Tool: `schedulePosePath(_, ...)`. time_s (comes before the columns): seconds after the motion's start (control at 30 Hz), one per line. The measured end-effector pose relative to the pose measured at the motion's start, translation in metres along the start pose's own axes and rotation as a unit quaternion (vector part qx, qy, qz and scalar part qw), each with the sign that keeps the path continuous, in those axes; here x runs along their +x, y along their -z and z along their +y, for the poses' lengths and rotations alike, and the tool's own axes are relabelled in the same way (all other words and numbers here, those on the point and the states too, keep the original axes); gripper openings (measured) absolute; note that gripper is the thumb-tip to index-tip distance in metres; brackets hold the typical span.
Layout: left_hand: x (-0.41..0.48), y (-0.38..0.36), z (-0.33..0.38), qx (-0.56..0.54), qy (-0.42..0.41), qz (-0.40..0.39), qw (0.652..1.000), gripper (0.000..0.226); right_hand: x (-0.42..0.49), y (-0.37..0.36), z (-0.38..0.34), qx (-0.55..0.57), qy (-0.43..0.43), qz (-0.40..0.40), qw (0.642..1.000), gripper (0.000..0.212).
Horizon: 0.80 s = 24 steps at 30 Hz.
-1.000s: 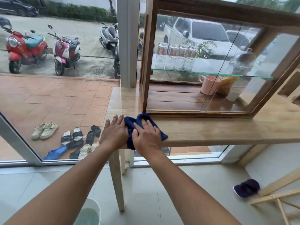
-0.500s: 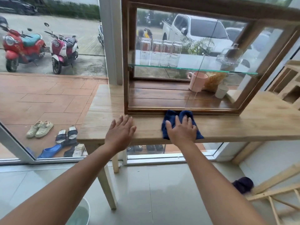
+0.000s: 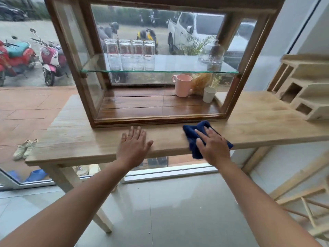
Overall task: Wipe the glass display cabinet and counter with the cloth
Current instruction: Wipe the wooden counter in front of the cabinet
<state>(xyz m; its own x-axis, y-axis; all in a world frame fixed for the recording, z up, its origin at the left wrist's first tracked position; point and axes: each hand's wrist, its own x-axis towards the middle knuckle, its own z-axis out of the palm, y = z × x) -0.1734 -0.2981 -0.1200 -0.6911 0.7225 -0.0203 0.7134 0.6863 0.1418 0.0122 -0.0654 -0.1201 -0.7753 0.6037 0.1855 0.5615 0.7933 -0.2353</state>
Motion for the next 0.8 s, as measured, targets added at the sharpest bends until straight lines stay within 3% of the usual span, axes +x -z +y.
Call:
schedulePosePath(0.13, 0.017, -0.007, 0.037, -0.011, 0.011, 0.010, 1.000, 0.059, 0.022, 0.006, 0.029, -0.029, -0.142, -0.012, 0.989, 0.062)
schedulePosePath(0.2, 0.023, -0.010, 0.050, -0.024, 0.039, 0.020, 0.999, 0.058, 0.028, -0.001, 0.004, -0.026, -0.154, -0.012, 0.988, 0.060)
schedulePosePath(0.37, 0.025, -0.017, 0.064, -0.009, 0.067, 0.058, 0.996, 0.058, 0.008, -0.018, -0.053, 0.012, 0.062, -0.031, 0.998, 0.061)
schedulePosePath(0.47, 0.026, -0.018, 0.065, -0.002, 0.078, 0.077, 0.994, 0.057, -0.006, -0.010, -0.024, 0.040, 0.182, -0.056, 0.981, 0.065)
schedulePosePath(0.53, 0.026, -0.020, 0.065, 0.001, 0.079, 0.084, 0.993, 0.057, -0.009, -0.003, 0.021, 0.046, 0.199, -0.058, 0.977, 0.060)
schedulePosePath(0.6, 0.026, -0.021, 0.066, 0.002, 0.080, 0.088, 0.993, 0.057, -0.003, 0.010, 0.077, 0.037, 0.137, -0.034, 0.989, 0.058)
schedulePosePath(0.67, 0.026, -0.022, 0.066, 0.006, 0.084, 0.091, 0.992, 0.056, 0.010, 0.024, 0.122, 0.002, 0.022, -0.026, 0.999, 0.056)
schedulePosePath(0.8, 0.027, -0.024, 0.066, 0.017, 0.086, 0.092, 0.992, 0.056, 0.041, 0.032, 0.128, -0.043, -0.166, -0.057, 0.984, 0.063)
